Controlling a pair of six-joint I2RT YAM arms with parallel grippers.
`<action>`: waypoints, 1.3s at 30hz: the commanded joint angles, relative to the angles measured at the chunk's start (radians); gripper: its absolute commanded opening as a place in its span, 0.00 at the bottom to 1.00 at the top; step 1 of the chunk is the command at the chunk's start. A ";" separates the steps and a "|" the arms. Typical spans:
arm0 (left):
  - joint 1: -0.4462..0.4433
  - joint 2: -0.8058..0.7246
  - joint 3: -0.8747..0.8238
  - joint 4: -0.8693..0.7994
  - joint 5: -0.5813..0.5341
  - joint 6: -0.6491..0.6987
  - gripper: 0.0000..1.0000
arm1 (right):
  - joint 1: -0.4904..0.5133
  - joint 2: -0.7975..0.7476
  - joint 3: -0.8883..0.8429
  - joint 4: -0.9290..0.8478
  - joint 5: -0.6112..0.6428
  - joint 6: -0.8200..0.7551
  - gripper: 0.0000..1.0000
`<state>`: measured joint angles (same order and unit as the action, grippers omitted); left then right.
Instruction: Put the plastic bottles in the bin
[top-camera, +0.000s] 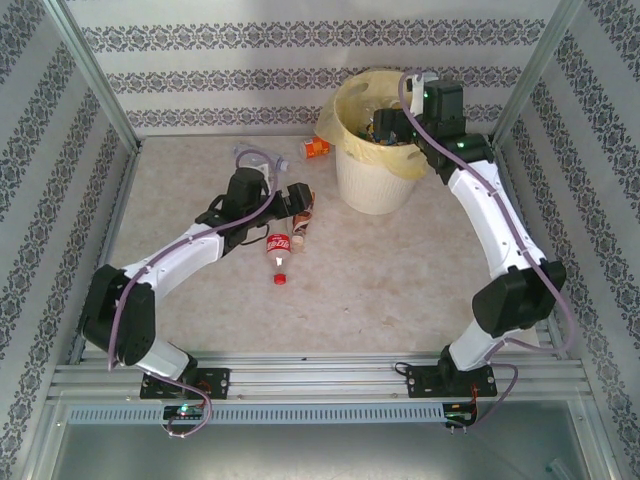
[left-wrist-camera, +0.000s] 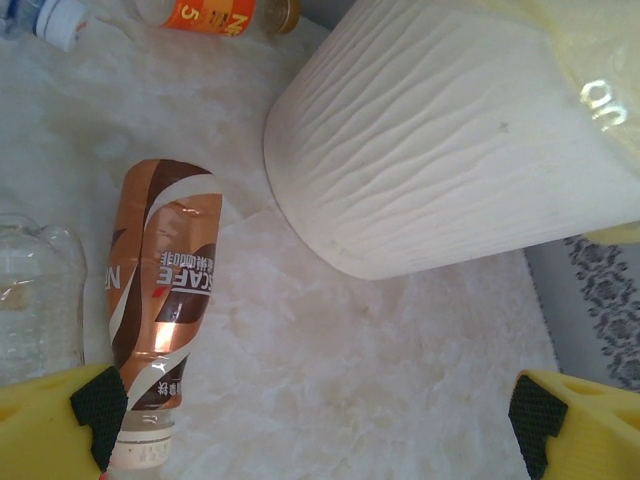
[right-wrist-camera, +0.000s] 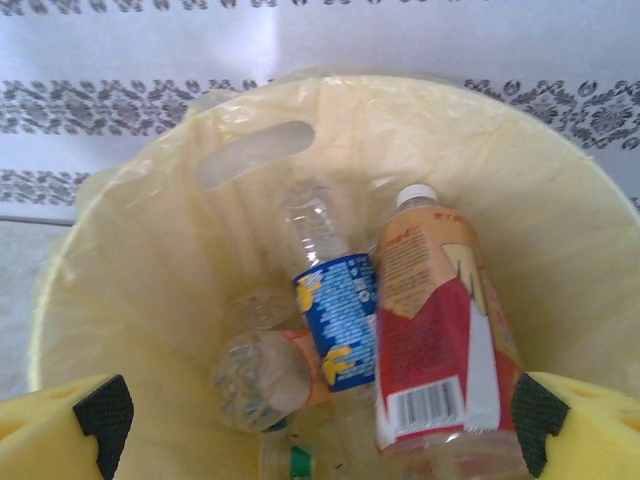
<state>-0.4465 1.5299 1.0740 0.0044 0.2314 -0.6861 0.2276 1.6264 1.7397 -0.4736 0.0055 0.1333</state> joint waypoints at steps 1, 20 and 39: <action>-0.036 0.066 0.087 -0.126 -0.066 0.066 1.00 | 0.017 -0.120 -0.072 0.091 -0.050 0.049 0.98; -0.044 0.687 0.793 -0.649 -0.339 0.219 0.91 | 0.055 -0.615 -0.594 0.177 0.020 0.202 0.98; -0.041 0.853 0.970 -0.662 -0.375 0.260 0.62 | 0.058 -0.653 -0.638 0.169 -0.006 0.205 0.98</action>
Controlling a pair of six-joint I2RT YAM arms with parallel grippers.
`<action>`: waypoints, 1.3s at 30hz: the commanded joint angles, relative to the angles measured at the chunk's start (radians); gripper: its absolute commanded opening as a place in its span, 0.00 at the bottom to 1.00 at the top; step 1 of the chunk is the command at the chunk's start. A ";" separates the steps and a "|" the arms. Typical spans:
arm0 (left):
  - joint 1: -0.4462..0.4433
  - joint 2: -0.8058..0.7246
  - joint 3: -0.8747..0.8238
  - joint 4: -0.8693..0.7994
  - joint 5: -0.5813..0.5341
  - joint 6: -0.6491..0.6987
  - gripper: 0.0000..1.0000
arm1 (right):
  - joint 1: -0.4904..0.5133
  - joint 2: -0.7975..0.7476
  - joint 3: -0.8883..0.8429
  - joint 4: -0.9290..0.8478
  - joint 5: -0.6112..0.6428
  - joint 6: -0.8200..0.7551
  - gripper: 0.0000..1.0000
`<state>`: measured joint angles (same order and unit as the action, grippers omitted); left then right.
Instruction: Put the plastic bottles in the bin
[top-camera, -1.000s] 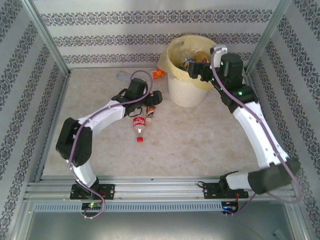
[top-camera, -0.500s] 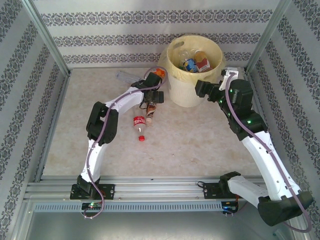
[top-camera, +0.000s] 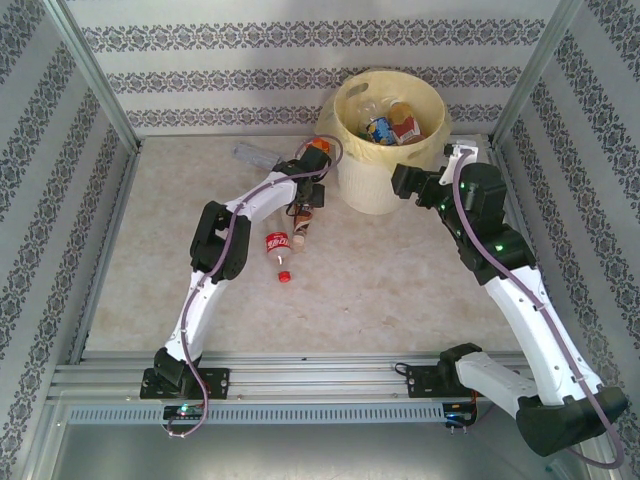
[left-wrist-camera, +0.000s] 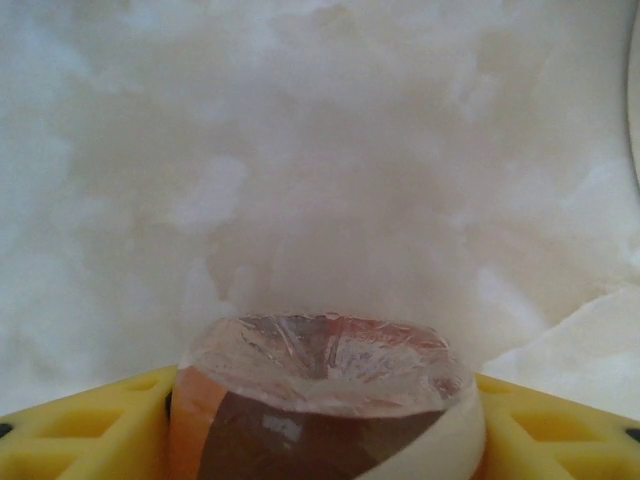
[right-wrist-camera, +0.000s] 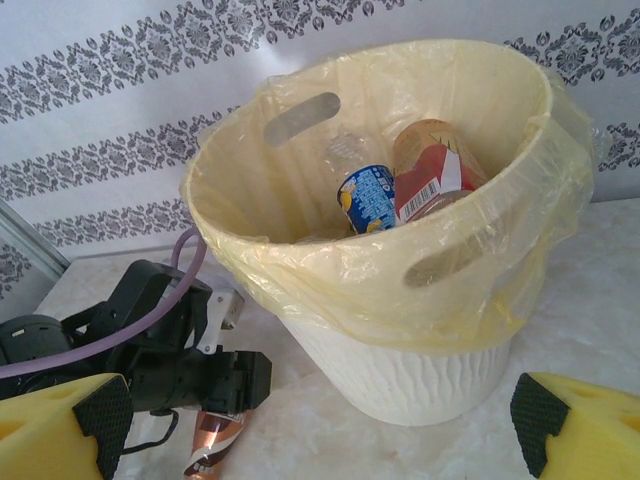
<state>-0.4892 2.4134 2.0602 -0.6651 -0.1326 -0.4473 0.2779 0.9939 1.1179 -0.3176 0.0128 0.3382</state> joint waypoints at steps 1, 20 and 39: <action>0.001 -0.056 -0.046 0.039 -0.002 0.025 0.61 | 0.007 -0.024 -0.022 0.021 -0.025 -0.005 0.98; 0.006 -0.630 -0.584 0.537 0.200 -0.115 0.58 | 0.053 0.020 -0.109 0.179 -0.204 0.015 0.98; 0.005 -0.900 -0.803 1.071 0.534 -0.303 0.58 | 0.182 0.198 -0.124 0.408 -0.349 0.115 0.98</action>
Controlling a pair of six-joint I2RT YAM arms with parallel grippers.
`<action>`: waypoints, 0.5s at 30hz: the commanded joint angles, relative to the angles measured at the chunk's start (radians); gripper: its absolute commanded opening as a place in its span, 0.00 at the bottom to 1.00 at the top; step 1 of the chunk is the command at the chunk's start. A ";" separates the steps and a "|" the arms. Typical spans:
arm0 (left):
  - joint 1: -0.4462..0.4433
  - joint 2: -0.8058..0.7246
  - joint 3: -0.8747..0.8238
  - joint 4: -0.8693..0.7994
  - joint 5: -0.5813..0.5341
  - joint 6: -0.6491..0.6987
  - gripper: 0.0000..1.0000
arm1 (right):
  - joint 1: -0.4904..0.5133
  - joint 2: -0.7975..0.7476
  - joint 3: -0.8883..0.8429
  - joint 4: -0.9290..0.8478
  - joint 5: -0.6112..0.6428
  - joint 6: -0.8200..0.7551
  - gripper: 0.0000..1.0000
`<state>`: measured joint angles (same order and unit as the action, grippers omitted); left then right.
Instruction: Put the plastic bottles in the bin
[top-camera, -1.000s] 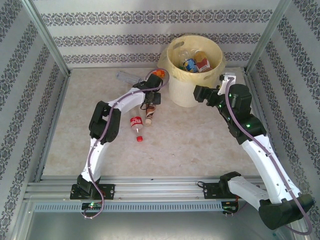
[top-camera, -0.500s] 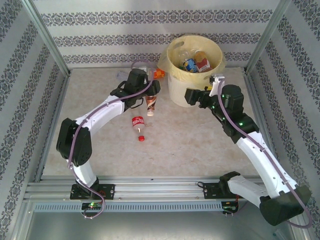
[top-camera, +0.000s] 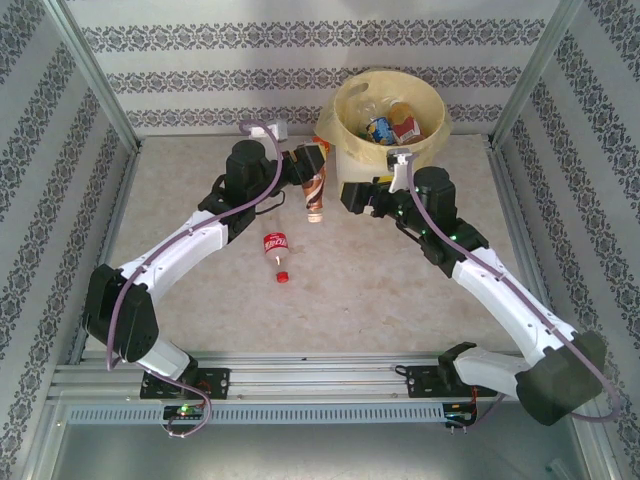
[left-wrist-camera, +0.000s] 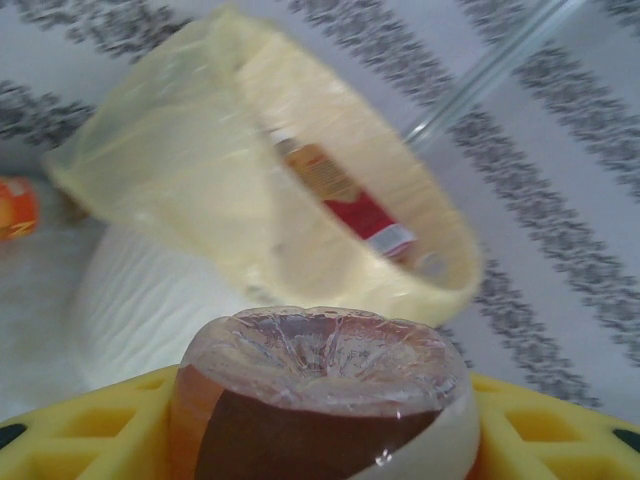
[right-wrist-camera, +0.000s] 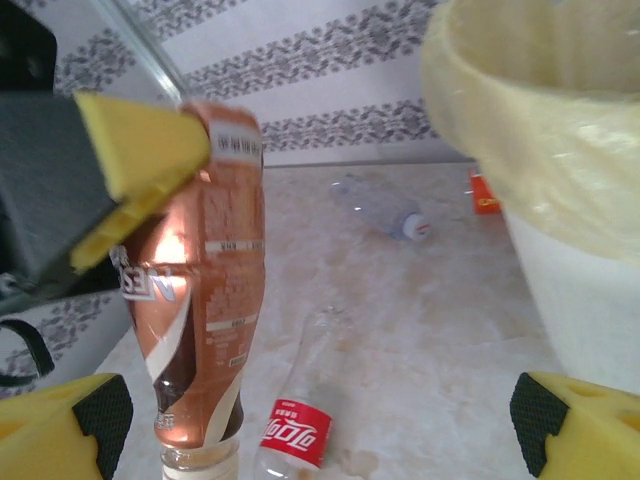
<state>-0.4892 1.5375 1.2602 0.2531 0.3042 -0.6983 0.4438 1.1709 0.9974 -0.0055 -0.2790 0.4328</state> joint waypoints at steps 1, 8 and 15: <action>0.005 -0.025 -0.002 0.169 0.113 -0.062 0.58 | 0.019 0.034 0.000 0.110 -0.068 0.022 0.98; 0.006 -0.024 0.002 0.231 0.187 -0.096 0.58 | 0.029 0.124 0.034 0.201 -0.160 0.041 0.98; 0.006 -0.018 0.000 0.236 0.191 -0.100 0.58 | 0.033 0.176 0.035 0.413 -0.369 0.119 0.98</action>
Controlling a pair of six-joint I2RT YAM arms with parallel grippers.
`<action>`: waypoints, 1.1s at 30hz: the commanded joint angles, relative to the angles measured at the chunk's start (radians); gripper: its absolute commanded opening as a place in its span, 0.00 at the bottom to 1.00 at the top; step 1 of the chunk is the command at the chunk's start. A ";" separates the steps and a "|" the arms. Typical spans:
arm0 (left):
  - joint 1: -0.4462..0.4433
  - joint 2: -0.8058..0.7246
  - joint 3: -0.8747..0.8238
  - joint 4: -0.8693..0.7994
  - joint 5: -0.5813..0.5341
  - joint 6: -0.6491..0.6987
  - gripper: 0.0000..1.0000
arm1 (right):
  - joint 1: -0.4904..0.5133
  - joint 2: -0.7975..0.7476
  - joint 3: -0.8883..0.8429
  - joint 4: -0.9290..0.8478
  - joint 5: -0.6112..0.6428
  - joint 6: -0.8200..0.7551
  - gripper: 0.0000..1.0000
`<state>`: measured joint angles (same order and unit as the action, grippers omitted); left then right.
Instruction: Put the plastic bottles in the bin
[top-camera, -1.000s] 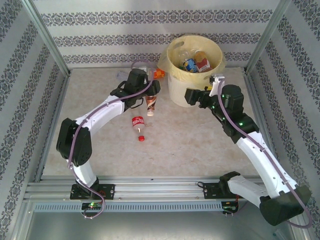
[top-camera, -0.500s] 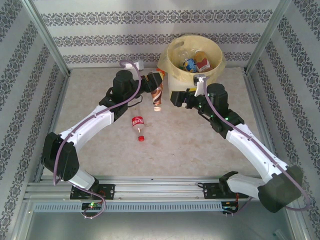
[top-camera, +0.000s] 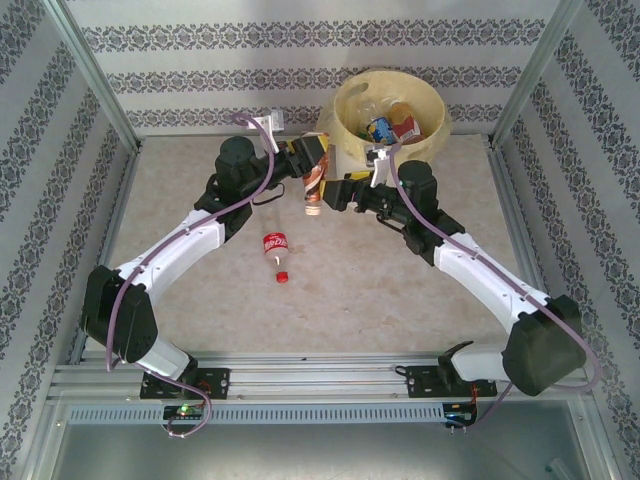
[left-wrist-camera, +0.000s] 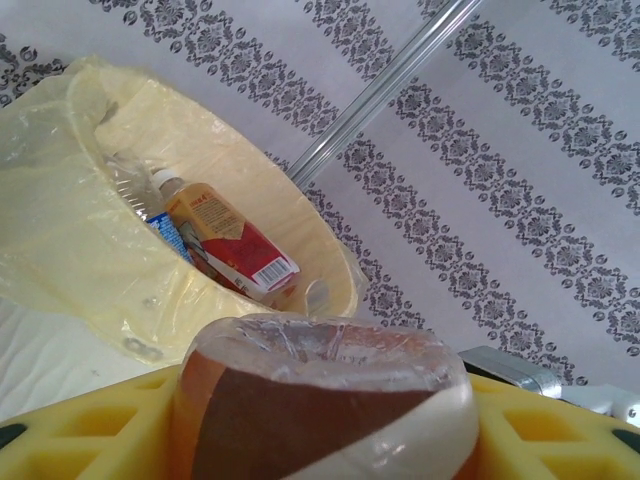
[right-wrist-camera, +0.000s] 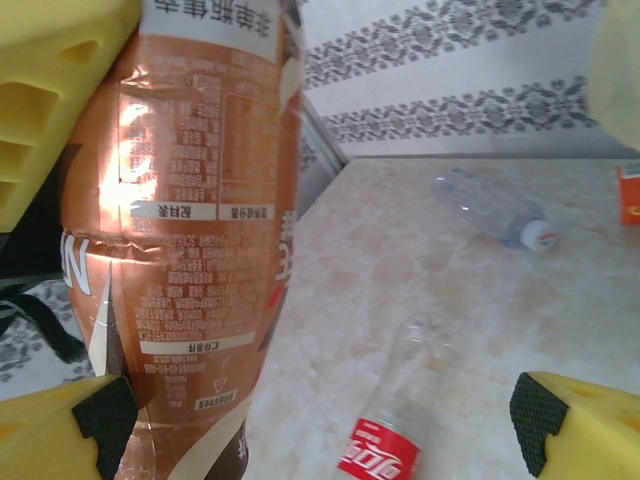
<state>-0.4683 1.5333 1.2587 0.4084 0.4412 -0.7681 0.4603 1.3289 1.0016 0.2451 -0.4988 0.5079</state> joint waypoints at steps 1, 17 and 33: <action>-0.015 -0.014 0.001 0.082 0.054 -0.032 0.58 | 0.020 0.022 0.033 0.172 -0.158 0.043 0.98; -0.010 0.039 0.011 0.121 0.088 -0.082 0.58 | 0.038 0.113 0.083 0.197 -0.161 0.093 0.97; -0.001 0.067 0.022 0.118 0.091 -0.112 0.66 | 0.031 0.112 0.123 0.106 -0.104 0.045 0.53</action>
<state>-0.4755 1.5936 1.2591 0.4854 0.5228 -0.8566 0.4881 1.4475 1.0763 0.3401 -0.6106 0.5827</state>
